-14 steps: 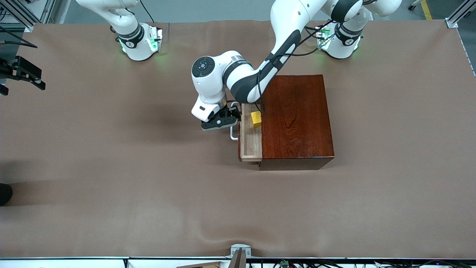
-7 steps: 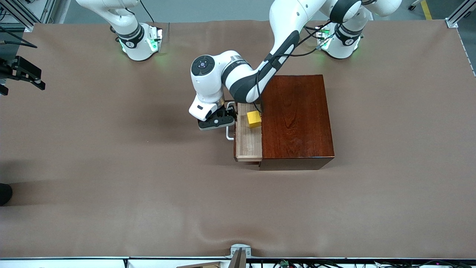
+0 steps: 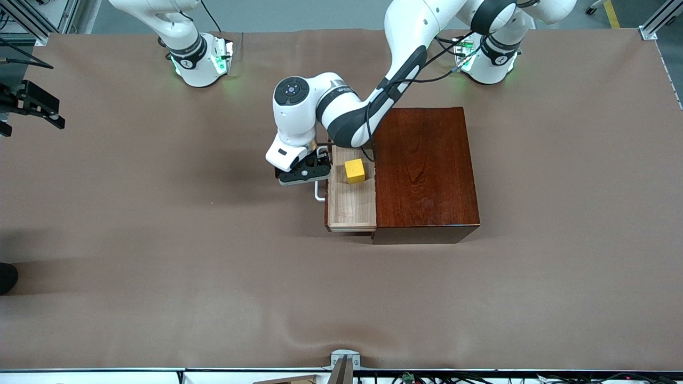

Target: Open drawer, take yellow block, close drawer

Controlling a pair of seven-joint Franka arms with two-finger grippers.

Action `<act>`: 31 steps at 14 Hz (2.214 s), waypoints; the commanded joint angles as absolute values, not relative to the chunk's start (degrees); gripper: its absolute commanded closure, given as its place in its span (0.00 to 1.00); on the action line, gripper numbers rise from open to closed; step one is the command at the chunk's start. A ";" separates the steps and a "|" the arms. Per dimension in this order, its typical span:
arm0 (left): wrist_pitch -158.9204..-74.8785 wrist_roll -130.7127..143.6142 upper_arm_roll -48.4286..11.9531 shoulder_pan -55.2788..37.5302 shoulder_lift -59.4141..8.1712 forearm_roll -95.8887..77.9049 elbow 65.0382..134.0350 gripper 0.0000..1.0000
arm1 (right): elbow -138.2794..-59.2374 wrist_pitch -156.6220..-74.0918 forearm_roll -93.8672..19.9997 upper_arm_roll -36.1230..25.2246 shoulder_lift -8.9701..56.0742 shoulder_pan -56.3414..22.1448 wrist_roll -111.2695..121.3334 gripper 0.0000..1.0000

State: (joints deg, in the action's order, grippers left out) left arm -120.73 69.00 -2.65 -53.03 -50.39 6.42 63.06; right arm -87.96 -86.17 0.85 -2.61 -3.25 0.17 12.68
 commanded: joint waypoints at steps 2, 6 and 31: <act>-118.24 70.05 -2.55 -53.44 -51.07 5.45 59.41 0.00 | -88.42 -86.31 0.26 -2.46 -4.04 0.53 11.87 0.00; -110.93 69.96 -2.20 -53.00 -46.68 5.54 59.33 0.00 | -88.33 -86.48 0.53 -2.46 -4.04 0.53 11.95 0.00; -83.76 5.38 0.26 -6.60 -1.68 4.49 83.84 0.00 | -83.41 -87.55 -1.22 -2.64 5.54 2.91 -12.86 0.00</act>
